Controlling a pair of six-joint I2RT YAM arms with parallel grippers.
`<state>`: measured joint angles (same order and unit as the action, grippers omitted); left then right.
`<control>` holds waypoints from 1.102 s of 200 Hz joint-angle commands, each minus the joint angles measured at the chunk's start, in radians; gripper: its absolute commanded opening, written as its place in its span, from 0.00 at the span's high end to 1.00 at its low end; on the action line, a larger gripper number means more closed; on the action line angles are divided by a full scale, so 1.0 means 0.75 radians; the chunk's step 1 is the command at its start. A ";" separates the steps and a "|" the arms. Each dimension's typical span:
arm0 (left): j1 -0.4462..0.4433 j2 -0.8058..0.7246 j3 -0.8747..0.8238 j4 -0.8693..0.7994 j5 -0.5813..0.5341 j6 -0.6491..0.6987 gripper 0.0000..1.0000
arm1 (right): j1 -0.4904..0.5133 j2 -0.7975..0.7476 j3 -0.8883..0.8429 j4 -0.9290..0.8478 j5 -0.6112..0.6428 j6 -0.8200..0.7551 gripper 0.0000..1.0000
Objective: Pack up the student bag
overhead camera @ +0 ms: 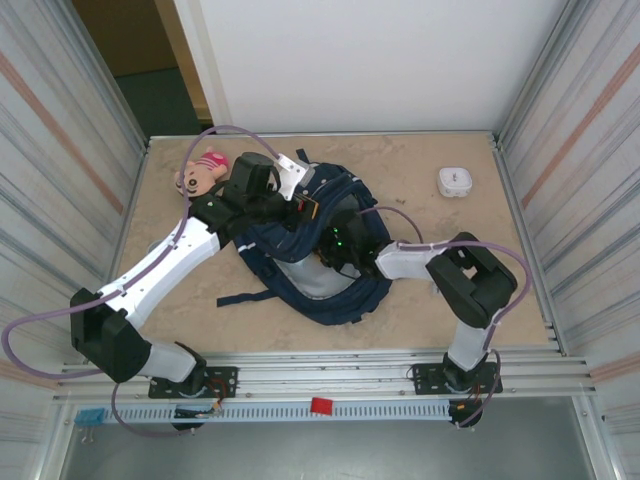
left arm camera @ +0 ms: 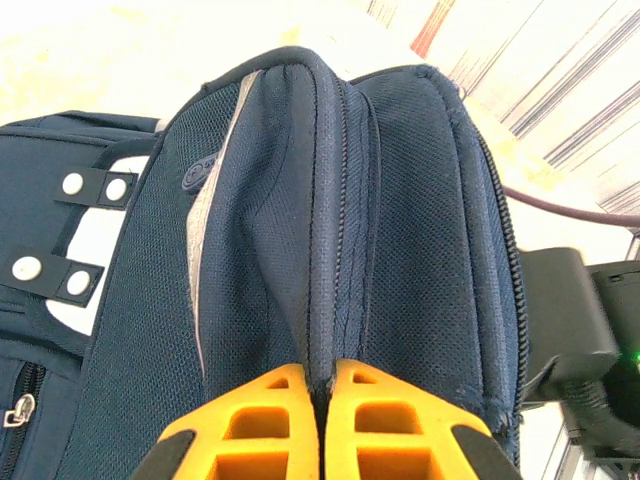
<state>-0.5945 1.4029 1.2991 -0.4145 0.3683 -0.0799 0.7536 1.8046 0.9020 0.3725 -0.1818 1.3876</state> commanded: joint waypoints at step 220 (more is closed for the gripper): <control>0.118 -0.184 -0.290 0.141 -0.071 0.124 1.00 | -0.318 -0.765 -0.066 -1.111 -0.092 -0.491 0.39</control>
<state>-0.4931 1.2907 1.1328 -0.3412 0.2955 -0.0597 0.6144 1.3029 0.8722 -0.1772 -0.1967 1.1477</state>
